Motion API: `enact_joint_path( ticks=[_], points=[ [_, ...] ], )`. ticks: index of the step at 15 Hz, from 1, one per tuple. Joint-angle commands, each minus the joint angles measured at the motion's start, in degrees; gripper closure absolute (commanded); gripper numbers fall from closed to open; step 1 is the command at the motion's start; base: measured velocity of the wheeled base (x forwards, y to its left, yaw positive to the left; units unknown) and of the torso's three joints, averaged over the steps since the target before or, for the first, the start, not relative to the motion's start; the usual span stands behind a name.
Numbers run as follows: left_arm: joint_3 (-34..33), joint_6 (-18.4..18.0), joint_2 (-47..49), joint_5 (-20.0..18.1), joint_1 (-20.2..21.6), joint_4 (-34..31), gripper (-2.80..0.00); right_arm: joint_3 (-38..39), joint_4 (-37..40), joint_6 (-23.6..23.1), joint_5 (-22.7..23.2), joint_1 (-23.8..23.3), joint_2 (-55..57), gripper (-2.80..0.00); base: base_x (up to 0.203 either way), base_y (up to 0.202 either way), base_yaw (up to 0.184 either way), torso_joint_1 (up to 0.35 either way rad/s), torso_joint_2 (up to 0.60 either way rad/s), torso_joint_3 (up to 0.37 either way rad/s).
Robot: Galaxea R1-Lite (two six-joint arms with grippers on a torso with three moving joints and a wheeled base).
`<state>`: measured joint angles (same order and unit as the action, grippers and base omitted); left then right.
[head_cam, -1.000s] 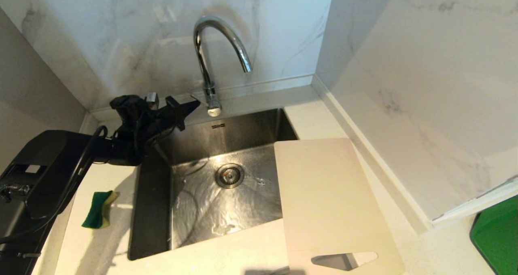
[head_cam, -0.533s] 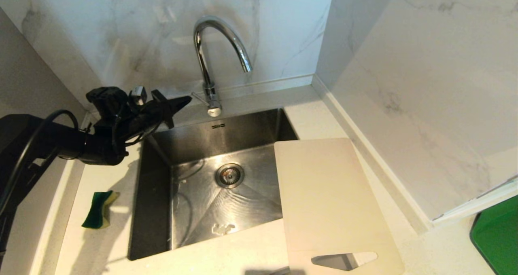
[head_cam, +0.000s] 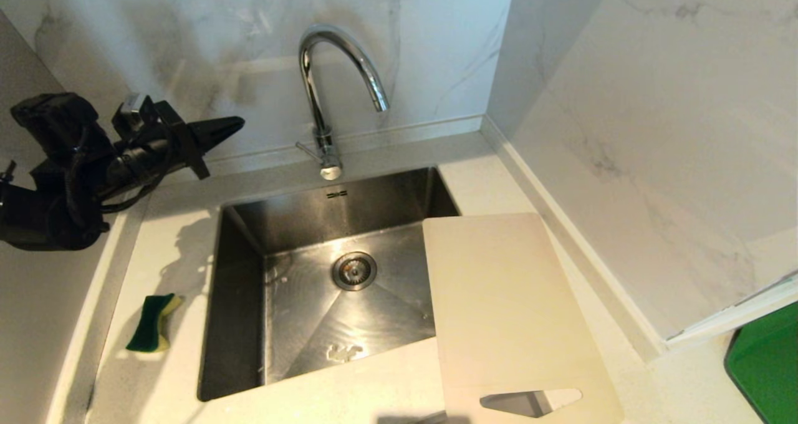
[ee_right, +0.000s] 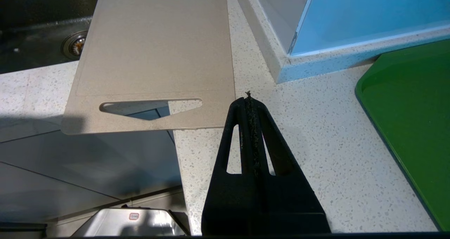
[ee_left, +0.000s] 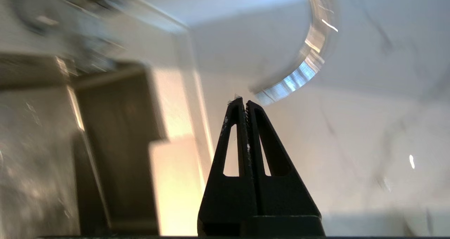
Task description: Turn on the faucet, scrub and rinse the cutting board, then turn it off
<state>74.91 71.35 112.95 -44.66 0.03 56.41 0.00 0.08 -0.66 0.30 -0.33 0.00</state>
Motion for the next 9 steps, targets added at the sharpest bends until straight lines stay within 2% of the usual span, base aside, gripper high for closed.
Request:
enact_joint_path(
  ticks=[1,2,4,5,6,7,8,9],
  points=[
    [-2.39,-2.43,-8.89,-2.84,1.96,-5.43,0.00,0.00,-0.08,-0.04,0.05,-0.02,0.00,0.00,0.000,0.000,0.000,0.000,0.00,0.000],
    [-2.54,-8.47,-10.99,-3.25,2.35,-12.79,0.00,0.00,-0.08,-0.04,0.05,-0.02,0.00,0.00,0.000,0.000,0.000,0.000,0.00,0.000],
    [-2.62,-26.40,-14.07,-1.54,2.56,-26.91,0.00,0.00,0.01,-0.04,0.05,-0.02,0.00,0.00,0.000,0.000,0.000,0.000,0.00,0.000],
    [-2.60,-36.07,-15.27,2.39,2.37,-33.67,0.00,0.00,0.01,-0.04,0.05,-0.02,0.00,0.00,0.000,0.000,0.000,0.000,0.00,0.000],
    [-2.65,-44.90,-16.28,9.00,1.98,-39.05,0.00,0.00,0.01,-0.04,0.05,-0.02,0.00,0.00,0.000,0.000,0.000,0.000,0.00,0.000],
    [-3.03,-53.09,-17.66,18.10,1.69,-43.72,0.00,0.00,-0.06,-0.04,0.05,-0.02,0.00,0.00,0.000,0.000,0.000,0.000,0.00,0.000],
    [-4.06,-58.52,-19.70,24.06,1.84,-47.07,0.00,0.00,-0.02,-0.04,0.05,-0.02,0.00,0.00,0.000,0.000,0.000,0.000,0.00,0.000],
    [-6.17,-62.67,-21.94,27.03,2.89,-49.34,0.00,0.00,0.01,-0.04,0.05,-0.02,0.00,0.00,0.000,0.000,0.000,0.000,0.00,0.000]
  ],
)
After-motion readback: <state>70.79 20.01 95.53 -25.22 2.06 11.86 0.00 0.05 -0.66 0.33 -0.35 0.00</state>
